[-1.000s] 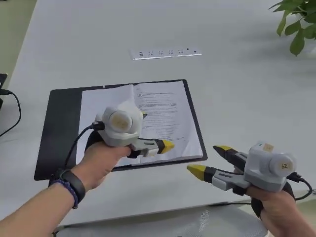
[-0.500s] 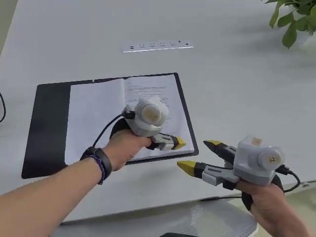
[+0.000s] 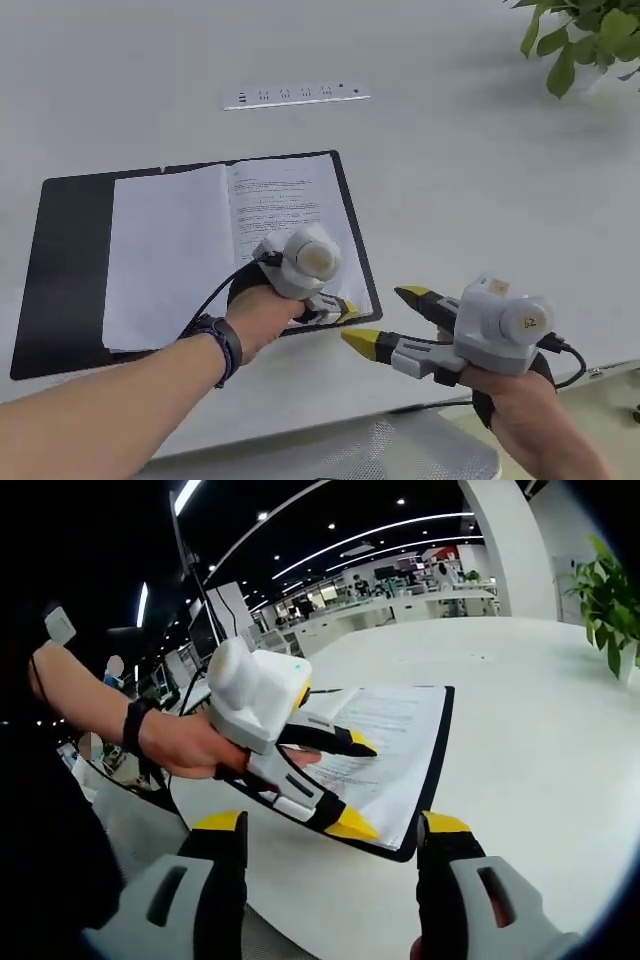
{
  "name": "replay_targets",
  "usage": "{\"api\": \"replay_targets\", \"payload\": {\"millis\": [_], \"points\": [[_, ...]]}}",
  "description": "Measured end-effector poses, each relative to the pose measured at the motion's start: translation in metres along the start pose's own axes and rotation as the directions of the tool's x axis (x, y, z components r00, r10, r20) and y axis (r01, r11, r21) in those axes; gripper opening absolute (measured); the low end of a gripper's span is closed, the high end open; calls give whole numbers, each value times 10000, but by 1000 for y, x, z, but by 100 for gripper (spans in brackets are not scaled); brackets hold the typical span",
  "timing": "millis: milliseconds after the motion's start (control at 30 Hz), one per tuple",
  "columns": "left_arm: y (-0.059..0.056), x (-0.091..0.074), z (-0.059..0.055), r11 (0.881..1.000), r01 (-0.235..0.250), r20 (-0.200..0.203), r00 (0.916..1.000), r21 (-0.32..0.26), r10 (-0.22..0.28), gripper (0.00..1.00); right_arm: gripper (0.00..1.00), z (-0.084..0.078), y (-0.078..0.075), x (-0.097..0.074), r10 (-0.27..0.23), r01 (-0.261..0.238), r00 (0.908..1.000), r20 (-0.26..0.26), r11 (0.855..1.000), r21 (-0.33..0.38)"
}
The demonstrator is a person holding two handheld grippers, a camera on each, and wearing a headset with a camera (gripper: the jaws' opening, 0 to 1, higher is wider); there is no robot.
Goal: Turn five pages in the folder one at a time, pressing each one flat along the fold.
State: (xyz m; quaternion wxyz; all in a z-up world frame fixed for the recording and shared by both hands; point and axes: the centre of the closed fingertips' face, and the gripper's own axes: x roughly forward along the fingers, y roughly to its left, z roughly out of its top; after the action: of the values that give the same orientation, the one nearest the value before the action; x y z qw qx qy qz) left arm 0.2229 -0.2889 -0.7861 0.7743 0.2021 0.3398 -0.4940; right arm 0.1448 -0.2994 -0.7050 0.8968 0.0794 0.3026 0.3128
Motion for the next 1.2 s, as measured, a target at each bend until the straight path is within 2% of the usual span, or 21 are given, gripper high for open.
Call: {"api": "replay_targets", "payload": {"millis": [100,200,567,733,867,967,1200], "points": [[1,-2,0,10000,-46,9,10000,-66,46,70,68,-1,-1,-1,-15,15,10000,3,9999,120],[1,-2,-1,9999,-79,184,9998,-106,81,70,68,-1,-2,1,-23,23,10000,-29,9998,181],[8,-6,-3,9996,86,176,9998,-276,-81,62,63,1,-10,12,84,-83,10000,-30,9997,238],[9,-10,-4,9987,215,184,9996,-456,-207,58,57,5,-19,23,178,-177,9998,-97,9998,108],[8,-13,-8,9991,264,213,9994,-345,-256,52,53,13,-29,34,219,-223,9997,112,9991,366],[9,-14,-8,9987,275,253,9993,-429,-264,50,49,9,-40,46,19,-17,10000,-70,9995,322],[9,-16,-9,9983,265,275,9993,-511,-251,47,45,16,-44,67,275,-280,9996,63,9961,836]]}}
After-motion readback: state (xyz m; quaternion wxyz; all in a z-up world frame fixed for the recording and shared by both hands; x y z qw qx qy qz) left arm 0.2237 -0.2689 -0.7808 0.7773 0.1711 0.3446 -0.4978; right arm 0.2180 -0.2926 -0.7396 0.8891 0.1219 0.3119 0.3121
